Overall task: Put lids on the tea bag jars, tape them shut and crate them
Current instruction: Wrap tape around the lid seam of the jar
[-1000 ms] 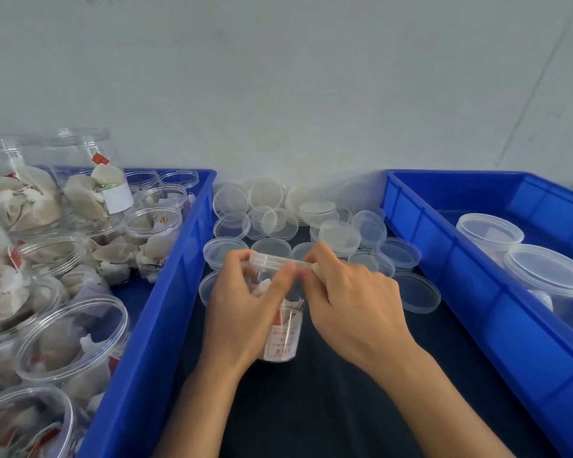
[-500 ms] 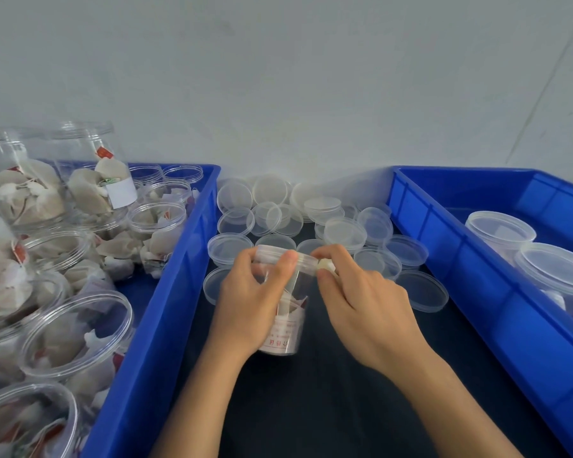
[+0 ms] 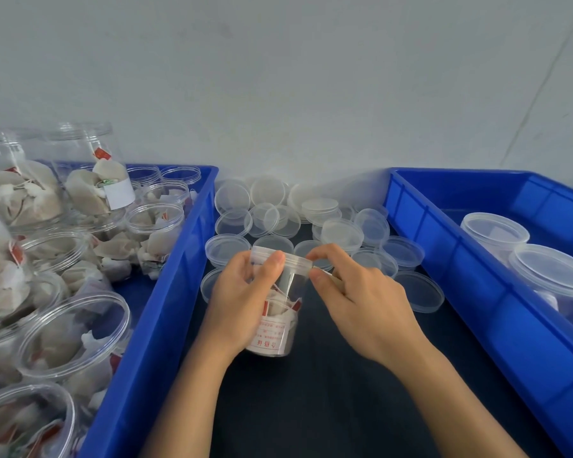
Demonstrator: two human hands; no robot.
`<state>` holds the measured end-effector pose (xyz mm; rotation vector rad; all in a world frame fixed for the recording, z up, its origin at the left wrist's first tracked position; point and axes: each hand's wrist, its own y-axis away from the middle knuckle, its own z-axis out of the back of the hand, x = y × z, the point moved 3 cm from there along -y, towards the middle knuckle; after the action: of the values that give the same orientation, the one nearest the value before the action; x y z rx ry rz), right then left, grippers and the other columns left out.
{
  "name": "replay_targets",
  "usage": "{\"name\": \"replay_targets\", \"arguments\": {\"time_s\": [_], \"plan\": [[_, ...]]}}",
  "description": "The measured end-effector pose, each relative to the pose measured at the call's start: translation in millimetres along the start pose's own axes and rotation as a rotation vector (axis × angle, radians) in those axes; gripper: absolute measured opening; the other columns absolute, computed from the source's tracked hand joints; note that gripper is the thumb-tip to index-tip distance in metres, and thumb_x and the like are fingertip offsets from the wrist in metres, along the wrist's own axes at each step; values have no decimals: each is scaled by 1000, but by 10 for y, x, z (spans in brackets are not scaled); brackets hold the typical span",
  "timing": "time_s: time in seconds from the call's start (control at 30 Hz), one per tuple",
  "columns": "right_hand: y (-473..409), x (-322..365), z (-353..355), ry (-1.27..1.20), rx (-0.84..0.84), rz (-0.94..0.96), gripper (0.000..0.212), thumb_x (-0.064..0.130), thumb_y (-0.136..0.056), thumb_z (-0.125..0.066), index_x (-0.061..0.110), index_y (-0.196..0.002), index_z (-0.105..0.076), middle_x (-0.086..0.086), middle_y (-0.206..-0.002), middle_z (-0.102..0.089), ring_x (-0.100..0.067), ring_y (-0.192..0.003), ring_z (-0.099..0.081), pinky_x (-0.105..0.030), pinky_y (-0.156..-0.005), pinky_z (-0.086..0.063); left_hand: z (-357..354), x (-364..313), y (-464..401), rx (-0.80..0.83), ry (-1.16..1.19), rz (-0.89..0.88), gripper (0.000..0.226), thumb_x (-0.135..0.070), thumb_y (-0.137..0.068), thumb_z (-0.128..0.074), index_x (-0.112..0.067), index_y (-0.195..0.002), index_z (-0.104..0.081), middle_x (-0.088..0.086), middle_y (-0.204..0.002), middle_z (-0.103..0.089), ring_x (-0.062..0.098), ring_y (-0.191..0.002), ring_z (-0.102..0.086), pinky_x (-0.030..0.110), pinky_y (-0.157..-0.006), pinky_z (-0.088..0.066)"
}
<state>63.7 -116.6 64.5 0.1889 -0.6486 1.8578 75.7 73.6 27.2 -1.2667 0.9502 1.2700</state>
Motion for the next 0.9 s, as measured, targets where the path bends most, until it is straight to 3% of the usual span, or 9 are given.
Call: {"name": "replay_targets", "arguments": {"time_s": [0.07,0.2,0.47,0.67,0.8,0.9], "plan": [[-5,-2,-9,-17,13,4,19,54,-108,-35,52,-126,-41,10,-64,-61,-11,-63,-61,-41,-71,-56,6,-6,-5,8,13,-2,67,-82,-75,-57,-31,-116,-67,-17,-100,-77,3,-90,-76,18,-63,-57],[-3,-21,-29,-52,24,11,17,54,-108,-37,54,-125,-40,7,-67,-62,-12,-63,-62,-40,-68,-56,16,-16,-7,27,45,-7,65,-76,-75,-57,-28,-117,-68,-17,-100,-77,2,-91,-76,9,-64,-54],[-23,-64,-14,-64,63,36,17,52,-108,-39,56,-125,-39,12,-67,-61,-12,-66,-60,-37,-69,-53,30,16,-24,74,71,12,67,-76,-78,-55,-22,-113,-72,-6,-100,-79,10,-92,-77,13,-67,-56],[-65,-94,50,-74,54,36,15,53,-107,-42,55,-122,-46,13,-67,-61,-9,-69,-60,-34,-70,-51,35,33,-34,109,74,35,65,-78,-81,-53,-24,-113,-73,-7,-100,-80,11,-91,-79,14,-64,-57],[-78,-101,24,-68,67,36,13,54,-107,-44,55,-120,-45,23,-66,-61,-6,-68,-60,-29,-64,-47,32,25,-28,126,86,47,65,-78,-79,-53,-28,-115,-73,-8,-102,-81,11,-91,-79,13,-63,-57],[-75,-85,-4,-79,52,34,12,55,-106,-45,56,-118,-43,17,-66,-63,-9,-65,-60,-30,-65,-51,32,26,-21,126,79,45,68,-80,-78,-52,-28,-118,-70,-9,-104,-81,11,-95,-79,16,-66,-59]]}}
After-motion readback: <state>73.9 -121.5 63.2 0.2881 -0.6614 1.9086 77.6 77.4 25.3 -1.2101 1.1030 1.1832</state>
